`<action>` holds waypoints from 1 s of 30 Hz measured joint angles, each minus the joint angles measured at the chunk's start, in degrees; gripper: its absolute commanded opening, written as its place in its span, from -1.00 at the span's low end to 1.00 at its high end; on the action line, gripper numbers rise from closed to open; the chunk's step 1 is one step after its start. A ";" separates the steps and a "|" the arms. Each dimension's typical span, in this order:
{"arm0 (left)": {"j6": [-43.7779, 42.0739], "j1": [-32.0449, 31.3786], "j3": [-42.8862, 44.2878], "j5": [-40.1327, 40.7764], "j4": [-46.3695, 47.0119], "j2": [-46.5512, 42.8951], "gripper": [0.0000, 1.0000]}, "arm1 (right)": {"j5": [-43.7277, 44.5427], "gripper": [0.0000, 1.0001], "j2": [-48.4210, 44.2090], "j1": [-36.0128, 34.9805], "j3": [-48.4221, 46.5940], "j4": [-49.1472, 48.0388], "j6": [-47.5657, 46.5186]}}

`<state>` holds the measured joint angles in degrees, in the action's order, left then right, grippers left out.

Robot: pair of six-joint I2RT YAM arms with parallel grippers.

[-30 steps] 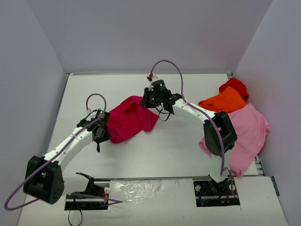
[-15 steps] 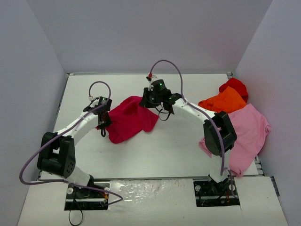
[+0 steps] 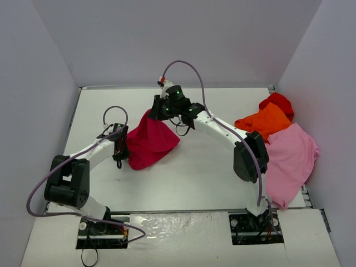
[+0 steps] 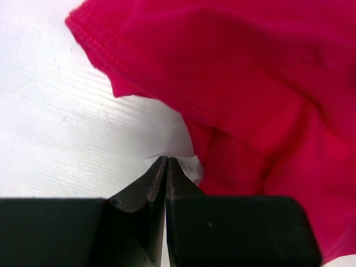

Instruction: Fold and stack the t-shirts

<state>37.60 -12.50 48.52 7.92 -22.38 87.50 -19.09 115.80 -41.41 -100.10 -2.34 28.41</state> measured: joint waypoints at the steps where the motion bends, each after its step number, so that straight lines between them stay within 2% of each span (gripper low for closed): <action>1: -0.04 0.25 -0.80 -0.34 0.22 -0.50 -1.00 | -0.38 -0.85 1.00 -0.98 -1.08 -0.08 0.18; 8: -0.71 3.05 -6.48 -2.28 1.69 -5.89 -1.00 | -3.23 -0.82 7.28 -7.77 -6.02 0.07 1.67; 13: -0.97 4.32 -7.28 -2.77 2.23 -8.76 -1.00 | -4.63 -0.77 9.90 -10.51 -7.53 0.21 2.65; 15: -1.03 4.38 -7.28 -3.33 2.61 -8.69 -1.00 | -4.98 -0.57 10.46 -10.83 -8.24 0.20 3.01; 16: -1.04 4.39 -7.28 -3.61 2.76 -8.53 -1.00 | -5.17 -0.29 10.62 -10.88 -8.49 0.17 3.18; 17: -1.04 4.43 -7.28 -3.87 2.94 -8.30 -1.00 | -5.36 -0.10 10.64 -10.86 -8.61 0.20 3.41; 20: -1.07 4.48 -7.28 -4.91 3.41 -7.59 -1.00 | -6.78 0.23 10.65 -10.96 -9.01 0.01 4.46; 24: -1.22 5.15 -7.28 -5.61 4.09 -7.36 -1.00 | -8.29 0.33 10.85 -11.08 -9.09 0.47 4.75; 30: -1.89 5.27 -7.36 -4.28 1.98 -9.03 -1.00 | -6.88 0.31 9.55 -11.98 -5.75 0.06 3.58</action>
<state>35.71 -7.22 41.16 3.64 -20.40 78.47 -25.97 125.35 -53.40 -105.85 -2.28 31.98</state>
